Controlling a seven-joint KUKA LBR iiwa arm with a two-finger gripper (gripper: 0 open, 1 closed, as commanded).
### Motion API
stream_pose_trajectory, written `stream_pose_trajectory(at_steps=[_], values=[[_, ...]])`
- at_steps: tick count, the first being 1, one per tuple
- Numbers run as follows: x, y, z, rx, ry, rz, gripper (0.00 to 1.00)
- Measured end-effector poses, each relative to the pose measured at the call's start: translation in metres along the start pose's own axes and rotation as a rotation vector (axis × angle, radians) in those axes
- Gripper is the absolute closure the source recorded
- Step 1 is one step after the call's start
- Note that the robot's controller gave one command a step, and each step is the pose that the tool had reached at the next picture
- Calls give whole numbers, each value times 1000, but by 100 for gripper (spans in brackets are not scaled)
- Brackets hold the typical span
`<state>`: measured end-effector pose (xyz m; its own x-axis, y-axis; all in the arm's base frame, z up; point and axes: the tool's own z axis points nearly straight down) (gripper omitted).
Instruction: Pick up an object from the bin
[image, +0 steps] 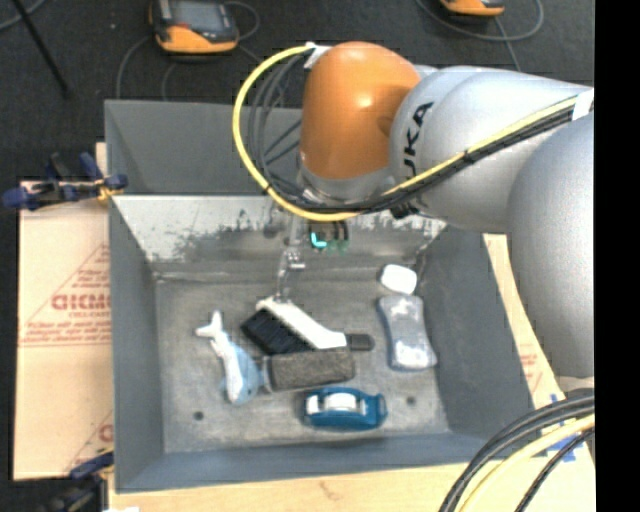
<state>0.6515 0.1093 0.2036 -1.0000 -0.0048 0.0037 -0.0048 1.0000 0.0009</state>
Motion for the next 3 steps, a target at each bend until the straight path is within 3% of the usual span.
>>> stream_pose_trajectory(at_steps=[1,2,3], values=[[-2,0,-5,-1,-9,2,0],[20,-19,55,-1,-12,38,0],[37,-40,68,0,-1,145,0]])
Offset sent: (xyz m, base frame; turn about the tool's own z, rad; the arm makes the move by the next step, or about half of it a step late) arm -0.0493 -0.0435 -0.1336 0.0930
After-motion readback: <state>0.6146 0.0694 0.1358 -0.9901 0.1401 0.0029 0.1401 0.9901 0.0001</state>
